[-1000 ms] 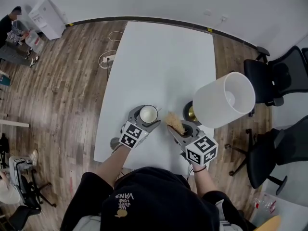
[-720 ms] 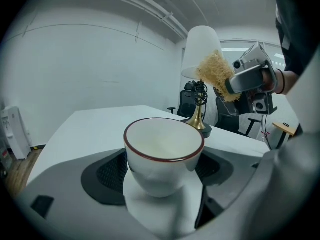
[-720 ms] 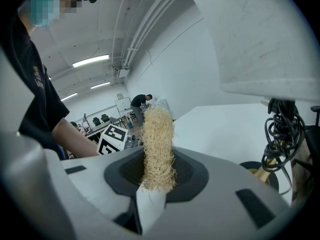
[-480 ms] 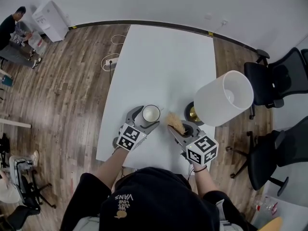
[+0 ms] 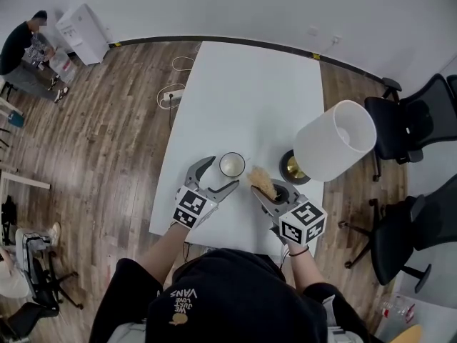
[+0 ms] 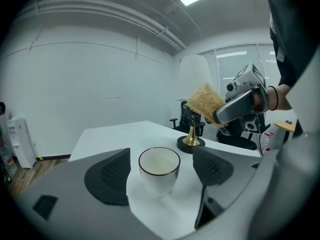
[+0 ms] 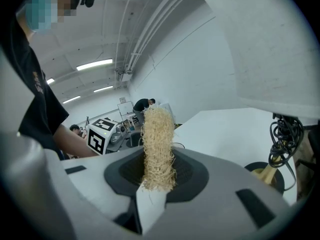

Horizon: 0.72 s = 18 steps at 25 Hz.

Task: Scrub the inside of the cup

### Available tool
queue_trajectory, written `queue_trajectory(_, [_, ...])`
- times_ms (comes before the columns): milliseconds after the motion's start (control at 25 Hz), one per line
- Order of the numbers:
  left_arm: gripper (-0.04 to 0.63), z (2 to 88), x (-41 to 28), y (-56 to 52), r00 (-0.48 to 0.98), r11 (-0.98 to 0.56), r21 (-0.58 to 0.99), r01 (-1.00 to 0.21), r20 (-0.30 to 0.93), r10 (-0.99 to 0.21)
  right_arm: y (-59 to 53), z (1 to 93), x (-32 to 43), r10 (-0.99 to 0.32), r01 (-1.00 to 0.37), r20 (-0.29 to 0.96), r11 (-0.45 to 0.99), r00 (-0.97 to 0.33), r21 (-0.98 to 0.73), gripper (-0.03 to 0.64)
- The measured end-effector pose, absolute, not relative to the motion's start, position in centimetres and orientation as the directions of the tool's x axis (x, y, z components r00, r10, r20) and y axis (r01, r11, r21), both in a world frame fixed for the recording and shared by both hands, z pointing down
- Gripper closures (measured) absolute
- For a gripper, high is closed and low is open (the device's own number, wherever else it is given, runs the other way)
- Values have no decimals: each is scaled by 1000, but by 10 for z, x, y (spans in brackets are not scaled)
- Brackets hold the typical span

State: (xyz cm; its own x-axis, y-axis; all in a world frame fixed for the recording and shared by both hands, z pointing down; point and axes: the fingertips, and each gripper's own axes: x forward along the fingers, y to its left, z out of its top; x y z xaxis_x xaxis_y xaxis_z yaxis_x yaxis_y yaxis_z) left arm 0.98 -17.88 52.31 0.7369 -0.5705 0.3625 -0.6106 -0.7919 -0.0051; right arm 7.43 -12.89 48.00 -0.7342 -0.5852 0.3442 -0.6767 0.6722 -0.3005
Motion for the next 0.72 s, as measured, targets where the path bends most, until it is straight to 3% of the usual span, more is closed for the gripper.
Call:
queue_trajectory(400, [202,467,-10,-152,762,-796,-10,-606,280,-584,-113,464,66,-622,-692,306,662,-721,-288,523])
queue_trajectory(560, [311,456,-20,-143,765,-799,-7,-601,282,-579,-108,459,65,-641,-705,293,651,-710,-282,523])
queue_trajectory(720, [371,451,-27,-133,764,-799,-22,-600,280,-581,-100,455,62,-653,-713,286,645,-702,-275,523])
